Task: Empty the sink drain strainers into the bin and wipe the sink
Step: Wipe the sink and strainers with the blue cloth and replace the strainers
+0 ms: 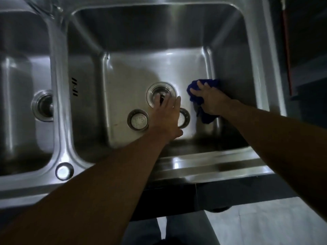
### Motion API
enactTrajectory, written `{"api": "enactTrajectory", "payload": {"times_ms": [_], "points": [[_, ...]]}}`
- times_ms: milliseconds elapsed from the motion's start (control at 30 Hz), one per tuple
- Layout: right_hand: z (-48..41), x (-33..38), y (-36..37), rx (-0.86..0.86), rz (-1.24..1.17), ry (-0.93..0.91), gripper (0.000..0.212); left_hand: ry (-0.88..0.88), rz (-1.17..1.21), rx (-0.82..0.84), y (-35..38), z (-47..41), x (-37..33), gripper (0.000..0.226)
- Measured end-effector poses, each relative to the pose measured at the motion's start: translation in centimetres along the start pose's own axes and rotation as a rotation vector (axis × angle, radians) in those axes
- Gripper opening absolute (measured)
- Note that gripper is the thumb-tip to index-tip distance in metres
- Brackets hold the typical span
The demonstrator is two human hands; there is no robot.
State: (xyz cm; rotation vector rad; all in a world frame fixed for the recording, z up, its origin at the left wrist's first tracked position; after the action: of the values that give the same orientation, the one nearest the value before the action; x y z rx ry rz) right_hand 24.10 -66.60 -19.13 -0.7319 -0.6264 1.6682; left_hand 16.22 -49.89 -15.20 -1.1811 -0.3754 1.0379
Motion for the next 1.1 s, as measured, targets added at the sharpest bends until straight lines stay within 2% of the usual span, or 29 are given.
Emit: {"api": "enactTrajectory", "payload": {"times_ms": [100,267,500,667,767,867,1000,1100], "points": [[0.2,0.0,-0.5,-0.011,0.011,-0.004,0.076,-0.021,-0.022,-0.013,0.9,-0.6,0.1,0.117],[0.3,0.1,-0.3,-0.030,-0.028,-0.010,0.078,0.007,0.006,-0.040,1.1,-0.9,0.1,0.092],[1.2,0.5,-0.1,-0.032,-0.036,-0.038,0.074,-0.053,0.094,-0.178,-3.1,2.0,2.4,0.090],[4.7,1.2,1.1,0.011,-0.218,-0.176,0.069,-0.088,0.142,-0.246,-6.8,5.9,6.2,0.085],[6.6,3.3,2.0,0.037,-0.171,-0.308,0.072,-0.094,0.127,-0.294,-8.5,7.9,8.0,0.087],[6.6,5.7,1.6,0.044,-0.113,-0.441,0.064,-0.097,0.040,-0.332,-10.0,10.0,10.0,0.084],[4.3,7.7,0.1,-0.014,-0.240,-0.288,0.066,-0.110,-0.049,-0.294,-10.8,12.6,13.4,0.088],[3.3,9.3,0.0,-0.095,-0.229,-0.238,0.070,-0.096,-0.097,-0.308,-10.1,14.1,15.5,0.080]]}}
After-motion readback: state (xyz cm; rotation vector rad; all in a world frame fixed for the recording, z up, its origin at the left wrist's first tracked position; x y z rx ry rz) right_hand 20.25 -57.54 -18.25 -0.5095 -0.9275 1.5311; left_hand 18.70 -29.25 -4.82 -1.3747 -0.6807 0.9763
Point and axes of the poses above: each hand's wrist, its own z-axis away from the middle knuckle, its own y-axis out of the palm, x = y × z, the point moved 5 cm from there along -z, towards the middle knuckle, and after that the axes turned 15 degrees about y, right-handed, at the moved point
